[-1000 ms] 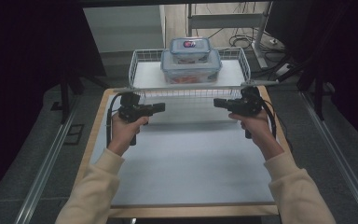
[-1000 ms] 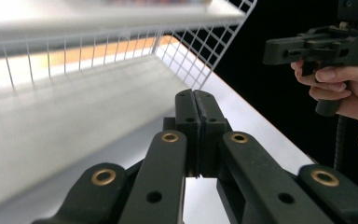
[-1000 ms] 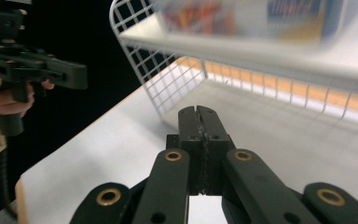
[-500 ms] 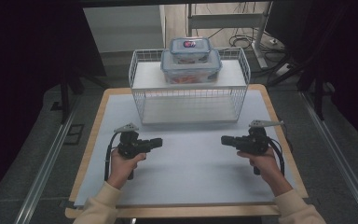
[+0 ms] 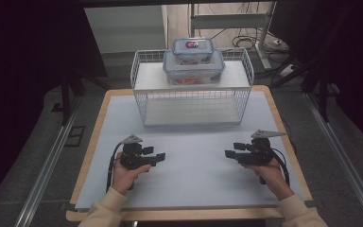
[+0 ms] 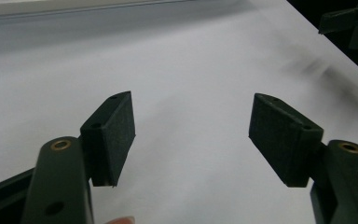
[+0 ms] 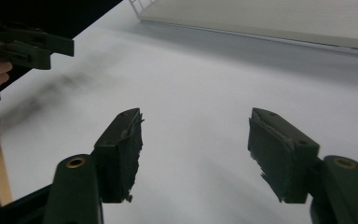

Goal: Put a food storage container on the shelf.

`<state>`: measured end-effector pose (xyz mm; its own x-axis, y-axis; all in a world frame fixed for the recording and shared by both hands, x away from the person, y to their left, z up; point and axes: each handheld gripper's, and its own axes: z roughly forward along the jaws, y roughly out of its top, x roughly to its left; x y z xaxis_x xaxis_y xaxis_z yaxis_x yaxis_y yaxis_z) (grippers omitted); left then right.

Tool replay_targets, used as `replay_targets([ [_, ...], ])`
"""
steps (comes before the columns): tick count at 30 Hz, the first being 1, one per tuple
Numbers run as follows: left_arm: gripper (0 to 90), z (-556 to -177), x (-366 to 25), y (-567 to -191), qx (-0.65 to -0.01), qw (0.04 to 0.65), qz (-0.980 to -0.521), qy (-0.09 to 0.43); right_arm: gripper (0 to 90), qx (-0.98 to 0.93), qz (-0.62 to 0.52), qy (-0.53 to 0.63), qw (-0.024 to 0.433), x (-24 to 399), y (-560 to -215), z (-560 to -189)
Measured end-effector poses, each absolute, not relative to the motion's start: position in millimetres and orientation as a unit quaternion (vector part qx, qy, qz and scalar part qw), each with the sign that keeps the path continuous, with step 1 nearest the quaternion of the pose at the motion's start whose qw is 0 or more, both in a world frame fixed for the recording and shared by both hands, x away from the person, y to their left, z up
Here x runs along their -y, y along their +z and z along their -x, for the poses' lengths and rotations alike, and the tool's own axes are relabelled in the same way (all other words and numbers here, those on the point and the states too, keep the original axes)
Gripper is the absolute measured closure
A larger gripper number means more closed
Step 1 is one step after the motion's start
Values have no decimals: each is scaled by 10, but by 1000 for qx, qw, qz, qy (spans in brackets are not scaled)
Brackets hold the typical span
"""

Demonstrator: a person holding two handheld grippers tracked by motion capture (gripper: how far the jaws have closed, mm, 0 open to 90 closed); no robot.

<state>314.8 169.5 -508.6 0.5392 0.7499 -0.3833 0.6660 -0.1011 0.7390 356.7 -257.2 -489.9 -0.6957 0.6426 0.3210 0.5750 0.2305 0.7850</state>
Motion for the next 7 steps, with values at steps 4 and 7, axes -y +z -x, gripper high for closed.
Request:
replay_targets([
  [4,273,-3165,-1723,-5078,-481,475,-735,52,284,-778,-397,485,34,2623,-4930,-3570],
  [7,245,-3176,-1689,-5067,-476,471,-741,59,240,-774,-394,494,44,2640,-4901,-3573],
])
